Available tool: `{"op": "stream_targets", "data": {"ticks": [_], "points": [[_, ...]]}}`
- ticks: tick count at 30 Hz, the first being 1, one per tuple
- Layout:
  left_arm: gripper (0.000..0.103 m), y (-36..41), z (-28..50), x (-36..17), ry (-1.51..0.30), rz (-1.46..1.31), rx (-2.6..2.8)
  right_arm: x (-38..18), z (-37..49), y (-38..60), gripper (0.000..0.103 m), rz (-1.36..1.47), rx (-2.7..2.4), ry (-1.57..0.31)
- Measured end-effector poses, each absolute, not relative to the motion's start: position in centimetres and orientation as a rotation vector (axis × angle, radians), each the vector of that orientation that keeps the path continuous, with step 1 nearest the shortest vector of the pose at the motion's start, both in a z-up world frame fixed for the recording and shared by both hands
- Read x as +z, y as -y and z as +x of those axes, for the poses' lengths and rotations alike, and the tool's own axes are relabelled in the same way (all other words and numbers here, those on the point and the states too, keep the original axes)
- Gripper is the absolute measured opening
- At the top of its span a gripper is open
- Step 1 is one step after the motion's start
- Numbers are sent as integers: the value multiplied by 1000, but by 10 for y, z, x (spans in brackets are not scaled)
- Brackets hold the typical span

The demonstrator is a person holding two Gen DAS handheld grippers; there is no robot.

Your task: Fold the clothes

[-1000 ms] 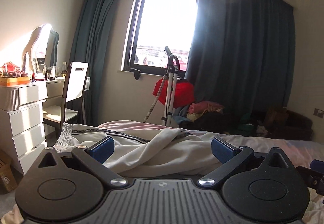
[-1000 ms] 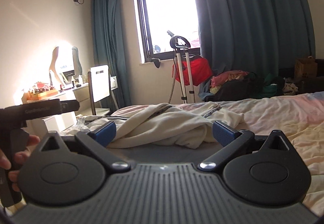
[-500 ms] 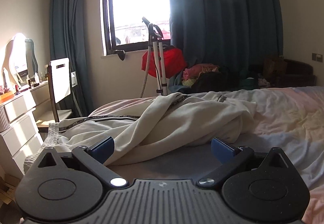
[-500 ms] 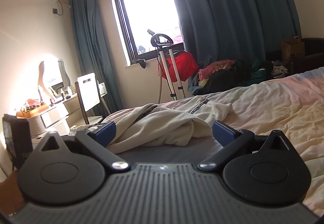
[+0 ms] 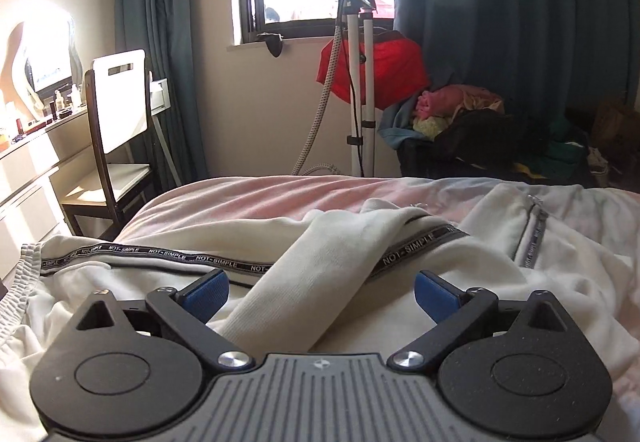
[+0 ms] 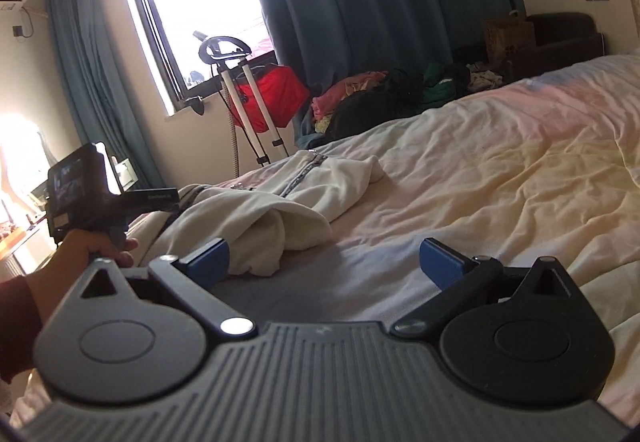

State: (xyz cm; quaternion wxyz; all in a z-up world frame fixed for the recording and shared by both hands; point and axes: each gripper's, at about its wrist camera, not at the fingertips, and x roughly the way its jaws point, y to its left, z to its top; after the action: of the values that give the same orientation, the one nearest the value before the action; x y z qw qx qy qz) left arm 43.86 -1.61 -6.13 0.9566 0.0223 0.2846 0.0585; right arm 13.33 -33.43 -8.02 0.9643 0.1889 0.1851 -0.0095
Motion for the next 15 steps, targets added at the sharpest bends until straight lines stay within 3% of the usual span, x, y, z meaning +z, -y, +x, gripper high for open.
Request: {"op": "stream_targets", "data": {"ticks": [2, 4, 7, 9, 10, 15], "points": [[86, 21, 466, -68, -619, 62, 136, -94, 148, 337, 103, 384, -32, -405], [83, 26, 483, -71, -643, 95, 136, -105, 161, 338, 103, 388, -53, -448], [61, 31, 491, -72, -656, 138, 101, -109, 171, 337, 103, 393, -49, -455], [24, 35, 490, -71, -674, 176, 83, -108, 172, 334, 103, 374, -45, -435], [18, 38, 486, -68, -672, 208, 82, -107, 170, 333, 103, 367, -41, -432], [10, 56, 414, -36, -527, 345, 43, -99, 157, 329, 103, 336, -36, -405]]}}
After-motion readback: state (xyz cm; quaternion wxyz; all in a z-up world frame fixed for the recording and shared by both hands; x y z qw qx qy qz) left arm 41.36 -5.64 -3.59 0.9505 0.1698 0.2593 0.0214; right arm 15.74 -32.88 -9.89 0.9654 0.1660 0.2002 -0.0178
